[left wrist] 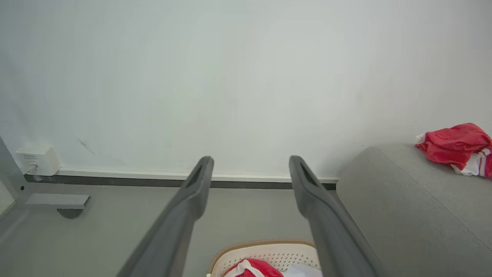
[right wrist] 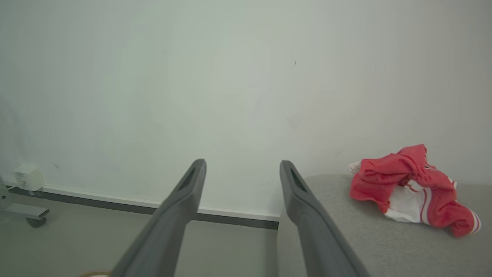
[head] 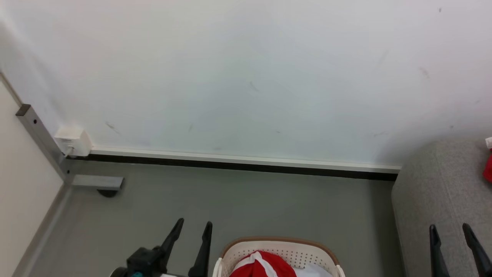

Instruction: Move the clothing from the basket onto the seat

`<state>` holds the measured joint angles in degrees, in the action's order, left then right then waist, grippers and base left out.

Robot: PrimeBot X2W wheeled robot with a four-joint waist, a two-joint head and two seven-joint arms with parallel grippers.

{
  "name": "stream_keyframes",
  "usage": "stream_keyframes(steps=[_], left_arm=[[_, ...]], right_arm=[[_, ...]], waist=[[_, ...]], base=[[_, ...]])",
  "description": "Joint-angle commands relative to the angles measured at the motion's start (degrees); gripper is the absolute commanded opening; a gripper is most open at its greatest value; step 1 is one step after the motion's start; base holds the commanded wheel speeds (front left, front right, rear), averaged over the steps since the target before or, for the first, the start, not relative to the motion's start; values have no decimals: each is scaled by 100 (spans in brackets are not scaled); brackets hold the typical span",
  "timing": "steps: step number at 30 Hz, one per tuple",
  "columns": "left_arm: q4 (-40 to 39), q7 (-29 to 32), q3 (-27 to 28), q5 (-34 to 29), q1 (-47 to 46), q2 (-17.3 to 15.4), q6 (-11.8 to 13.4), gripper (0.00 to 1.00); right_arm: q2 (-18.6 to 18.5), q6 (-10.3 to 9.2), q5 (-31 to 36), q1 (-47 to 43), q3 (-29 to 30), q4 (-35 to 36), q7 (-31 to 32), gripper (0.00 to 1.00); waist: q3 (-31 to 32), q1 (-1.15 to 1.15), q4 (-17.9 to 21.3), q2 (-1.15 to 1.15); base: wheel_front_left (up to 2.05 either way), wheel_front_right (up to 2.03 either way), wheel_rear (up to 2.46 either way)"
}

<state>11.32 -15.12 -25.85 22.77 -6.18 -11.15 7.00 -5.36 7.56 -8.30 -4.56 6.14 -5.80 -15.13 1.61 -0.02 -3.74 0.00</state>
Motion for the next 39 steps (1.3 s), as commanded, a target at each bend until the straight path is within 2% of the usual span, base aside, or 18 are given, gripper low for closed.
stream_keyframes(steps=[1, 11, 21, 28, 39], left_arm=[[-36, -4, 58, -96, 106, -1, -50, 100], [-232, -4, 1118, -730, 921, 408, -587, 100], [-169, -5, 1550, -1178, 796, 677, -1074, 100], [225, -4, 1232, -1454, 148, 762, -1285, 100], [2060, 106, 227, -1570, -1864, 803, -1418, 100]], right_arm=[[-8, -14, 6, -88, 16, -39, -1, 100], [178, -14, -125, -260, -291, -494, -2, 100], [200, -14, -199, -115, -398, -424, -2, 100], [92, -14, -252, 221, -393, -152, -2, 100], [78, -14, -228, 1148, -357, 445, -2, 100]], waist=[[93, 2, -108, 0], [230, 2, -283, 0], [10, 2, -96, 0], [-645, 2, 218, 0], [-2281, 2, 786, 0]], base=[[0, 0, 0], [0, 0, 0], [0, 0, 0], [0, 0, 0], [0, 0, 0]])
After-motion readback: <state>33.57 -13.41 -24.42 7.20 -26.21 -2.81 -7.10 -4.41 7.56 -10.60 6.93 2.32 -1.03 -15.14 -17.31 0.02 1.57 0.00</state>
